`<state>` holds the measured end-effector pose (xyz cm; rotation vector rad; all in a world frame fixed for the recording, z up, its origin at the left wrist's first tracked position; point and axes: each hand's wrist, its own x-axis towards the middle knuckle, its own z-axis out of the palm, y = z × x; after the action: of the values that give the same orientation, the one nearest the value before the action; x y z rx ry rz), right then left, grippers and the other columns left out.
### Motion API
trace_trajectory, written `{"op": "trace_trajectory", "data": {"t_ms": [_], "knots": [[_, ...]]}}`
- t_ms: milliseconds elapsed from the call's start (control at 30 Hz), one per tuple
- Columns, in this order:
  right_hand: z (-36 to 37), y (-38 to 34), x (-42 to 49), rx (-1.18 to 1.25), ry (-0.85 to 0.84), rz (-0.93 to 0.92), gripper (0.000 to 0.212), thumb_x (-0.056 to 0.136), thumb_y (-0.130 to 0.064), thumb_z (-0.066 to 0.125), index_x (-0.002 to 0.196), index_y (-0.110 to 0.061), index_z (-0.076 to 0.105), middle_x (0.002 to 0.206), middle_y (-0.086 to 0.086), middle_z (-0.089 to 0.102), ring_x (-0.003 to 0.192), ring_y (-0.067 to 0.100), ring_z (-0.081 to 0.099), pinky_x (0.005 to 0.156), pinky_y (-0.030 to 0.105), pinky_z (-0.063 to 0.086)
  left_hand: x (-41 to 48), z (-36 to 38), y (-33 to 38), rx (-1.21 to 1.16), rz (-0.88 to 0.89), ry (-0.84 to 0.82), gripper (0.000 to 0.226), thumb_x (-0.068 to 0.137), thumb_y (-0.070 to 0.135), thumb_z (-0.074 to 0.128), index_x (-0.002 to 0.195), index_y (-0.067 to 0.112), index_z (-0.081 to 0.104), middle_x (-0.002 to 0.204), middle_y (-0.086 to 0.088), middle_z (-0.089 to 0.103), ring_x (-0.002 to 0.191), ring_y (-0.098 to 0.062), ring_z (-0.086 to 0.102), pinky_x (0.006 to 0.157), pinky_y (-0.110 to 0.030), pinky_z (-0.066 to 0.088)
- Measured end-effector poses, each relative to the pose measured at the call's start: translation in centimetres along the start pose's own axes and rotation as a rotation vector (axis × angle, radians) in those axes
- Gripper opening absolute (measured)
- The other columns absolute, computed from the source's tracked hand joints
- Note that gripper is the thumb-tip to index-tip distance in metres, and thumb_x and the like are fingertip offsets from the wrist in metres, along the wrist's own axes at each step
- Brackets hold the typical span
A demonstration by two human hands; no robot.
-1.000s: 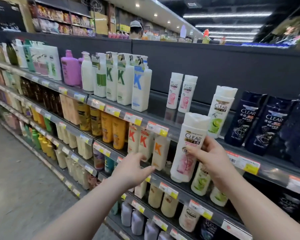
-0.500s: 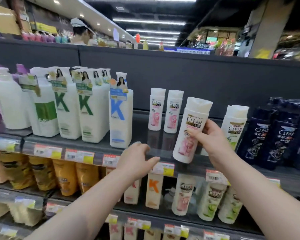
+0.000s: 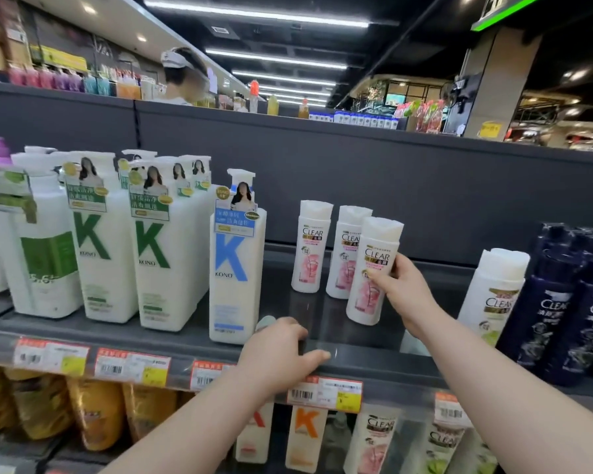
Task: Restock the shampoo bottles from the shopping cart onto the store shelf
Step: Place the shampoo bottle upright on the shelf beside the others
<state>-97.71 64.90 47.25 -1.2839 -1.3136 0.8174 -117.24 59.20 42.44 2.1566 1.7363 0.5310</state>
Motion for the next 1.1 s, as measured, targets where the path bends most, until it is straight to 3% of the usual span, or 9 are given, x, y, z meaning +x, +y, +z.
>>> {"op": "trace_trajectory", "data": {"t_ms": [133, 233, 400, 667, 867, 1100], "knots": [[0.7, 1.5, -0.5, -0.114, 0.023, -0.001, 0.052, 0.078, -0.005, 0.070, 0.122, -0.018, 0.046, 0.112, -0.004, 0.058, 0.100, 0.014, 0.057, 0.073, 0.021, 0.045, 0.3, 0.2, -0.1, -0.002, 0.004, 0.008, 0.061, 0.084, 0.058, 0.054, 0.132, 0.021, 0.051, 0.136, 0.010, 0.045, 0.117, -0.008, 0.050, 0.095, -0.028, 0.046], [1.4, 3.1, -0.8, -0.255, 0.115, 0.016, 0.065, 0.072, -0.013, 0.078, 0.127, -0.011, 0.043, 0.120, 0.004, 0.057, 0.105, 0.017, 0.055, 0.086, 0.030, 0.046, 0.5, 0.2, -0.1, -0.010, 0.002, 0.012, 0.059, 0.083, 0.057, 0.055, 0.131, 0.021, 0.051, 0.134, 0.010, 0.046, 0.114, -0.008, 0.051, 0.094, -0.027, 0.047], [0.5, 3.7, 0.7, -0.241, 0.173, 0.052, 0.052, 0.075, -0.009, 0.075, 0.120, -0.009, 0.049, 0.119, 0.008, 0.061, 0.100, 0.019, 0.056, 0.085, 0.031, 0.045, 0.5, 0.1, 0.1, -0.022, -0.007, -0.008, 0.059, 0.084, 0.056, 0.056, 0.132, 0.023, 0.050, 0.135, 0.010, 0.046, 0.113, -0.008, 0.051, 0.094, -0.027, 0.048], [0.7, 4.2, 2.9, -0.137, 0.191, 0.086, 0.053, 0.081, -0.001, 0.064, 0.129, -0.011, 0.044, 0.124, 0.009, 0.058, 0.099, 0.016, 0.052, 0.088, 0.030, 0.043, 0.4, 0.0, 0.2, -0.021, -0.008, -0.021, 0.060, 0.084, 0.056, 0.055, 0.134, 0.023, 0.048, 0.137, 0.009, 0.045, 0.117, -0.009, 0.050, 0.095, -0.027, 0.047], [0.6, 4.8, 3.2, -0.122, 0.113, 0.109, 0.061, 0.084, 0.003, 0.060, 0.138, -0.016, 0.039, 0.133, 0.005, 0.054, 0.121, 0.022, 0.051, 0.090, 0.029, 0.039, 0.4, 0.1, 0.0, -0.034, -0.016, -0.023, 0.059, 0.083, 0.056, 0.057, 0.133, 0.024, 0.049, 0.133, 0.009, 0.049, 0.114, -0.008, 0.052, 0.093, -0.028, 0.049], [0.7, 4.8, 3.2, -0.114, 0.106, 0.120, 0.061, 0.084, 0.004, 0.059, 0.138, -0.017, 0.039, 0.134, 0.005, 0.054, 0.123, 0.022, 0.050, 0.092, 0.030, 0.040, 0.5, 0.2, -0.1, -0.042, -0.021, -0.015, 0.060, 0.083, 0.057, 0.057, 0.133, 0.024, 0.048, 0.132, 0.010, 0.048, 0.114, -0.008, 0.052, 0.094, -0.029, 0.049]]}}
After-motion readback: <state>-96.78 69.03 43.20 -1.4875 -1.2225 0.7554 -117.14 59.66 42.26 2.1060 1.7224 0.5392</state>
